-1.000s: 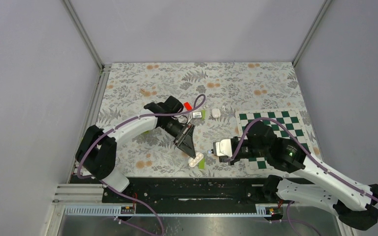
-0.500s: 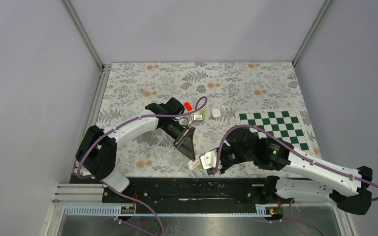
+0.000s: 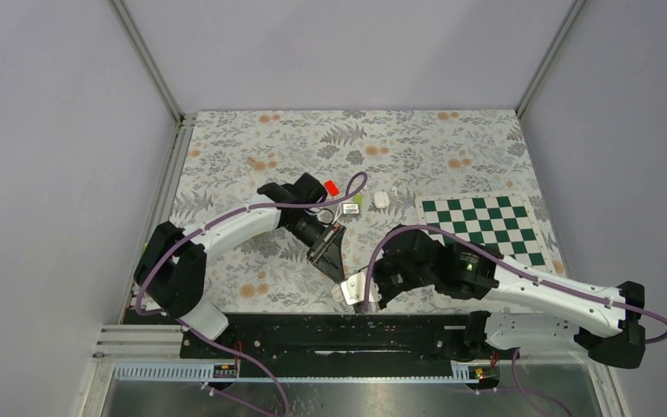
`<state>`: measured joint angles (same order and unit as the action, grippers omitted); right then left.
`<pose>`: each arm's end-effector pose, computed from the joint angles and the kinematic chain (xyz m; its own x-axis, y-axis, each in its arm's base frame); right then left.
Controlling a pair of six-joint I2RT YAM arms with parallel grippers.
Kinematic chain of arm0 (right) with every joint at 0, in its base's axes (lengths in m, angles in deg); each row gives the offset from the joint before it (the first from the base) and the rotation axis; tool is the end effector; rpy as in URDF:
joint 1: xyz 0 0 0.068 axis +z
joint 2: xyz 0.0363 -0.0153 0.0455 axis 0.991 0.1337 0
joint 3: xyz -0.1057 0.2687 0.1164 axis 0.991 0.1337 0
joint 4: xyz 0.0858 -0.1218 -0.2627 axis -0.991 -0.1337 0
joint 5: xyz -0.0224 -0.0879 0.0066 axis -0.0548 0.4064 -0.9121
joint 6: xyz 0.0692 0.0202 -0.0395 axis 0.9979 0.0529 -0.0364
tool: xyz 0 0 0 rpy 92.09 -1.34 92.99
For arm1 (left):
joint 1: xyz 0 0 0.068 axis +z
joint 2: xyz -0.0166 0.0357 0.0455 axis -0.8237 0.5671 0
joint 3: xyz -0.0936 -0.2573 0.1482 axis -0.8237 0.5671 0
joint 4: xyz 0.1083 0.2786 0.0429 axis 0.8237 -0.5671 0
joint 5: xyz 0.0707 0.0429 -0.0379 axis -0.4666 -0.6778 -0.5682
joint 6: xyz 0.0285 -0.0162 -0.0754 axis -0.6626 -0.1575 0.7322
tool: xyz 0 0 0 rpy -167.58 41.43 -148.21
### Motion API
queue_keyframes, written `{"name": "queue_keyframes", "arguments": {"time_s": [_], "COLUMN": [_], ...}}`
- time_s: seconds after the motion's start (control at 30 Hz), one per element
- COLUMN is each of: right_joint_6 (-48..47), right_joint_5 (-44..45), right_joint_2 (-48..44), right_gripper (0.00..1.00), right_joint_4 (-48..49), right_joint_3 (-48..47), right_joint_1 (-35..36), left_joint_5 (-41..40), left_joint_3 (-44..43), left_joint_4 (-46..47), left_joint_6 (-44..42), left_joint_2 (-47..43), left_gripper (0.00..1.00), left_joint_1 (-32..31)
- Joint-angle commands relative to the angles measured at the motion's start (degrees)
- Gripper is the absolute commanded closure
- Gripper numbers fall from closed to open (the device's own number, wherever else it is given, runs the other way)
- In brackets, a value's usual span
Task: Insert the wireless bluetooth earbuds into the charging case
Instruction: Insert the right earbud into the right side groove of the charging case.
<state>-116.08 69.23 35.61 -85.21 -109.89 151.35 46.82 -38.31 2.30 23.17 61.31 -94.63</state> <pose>0.0770 0.2547 0.3453 0.6012 -0.4577 -0.6551 -0.7986 -0.3138 -0.5136 0.2123 -0.2617 0.2519 -0.7721 0.6081 -0.1849 0.3085 0.1042 -0.9455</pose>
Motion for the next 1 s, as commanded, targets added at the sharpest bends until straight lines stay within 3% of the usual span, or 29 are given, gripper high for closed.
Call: {"name": "queue_keyframes", "arguments": {"time_s": [0.0, 0.97], "right_joint_6": [-1.9, -4.3], "right_joint_5": [2.7, 7.3], "right_joint_2": [1.0, 4.4], "right_gripper": [1.0, 1.0], "right_joint_4": [0.8, -1.2], "right_joint_3": [-2.1, -1.9], "right_joint_1": [1.2, 5.1], "left_joint_5": [2.8, 2.7], "left_joint_3": [-1.9, -1.6], "left_joint_4": [0.3, 0.3], "left_joint_6": [-1.6, -1.9], "left_joint_2": [-0.2, 0.0], "left_gripper": [1.0, 1.0], "left_joint_1": [-0.4, -0.7]}}
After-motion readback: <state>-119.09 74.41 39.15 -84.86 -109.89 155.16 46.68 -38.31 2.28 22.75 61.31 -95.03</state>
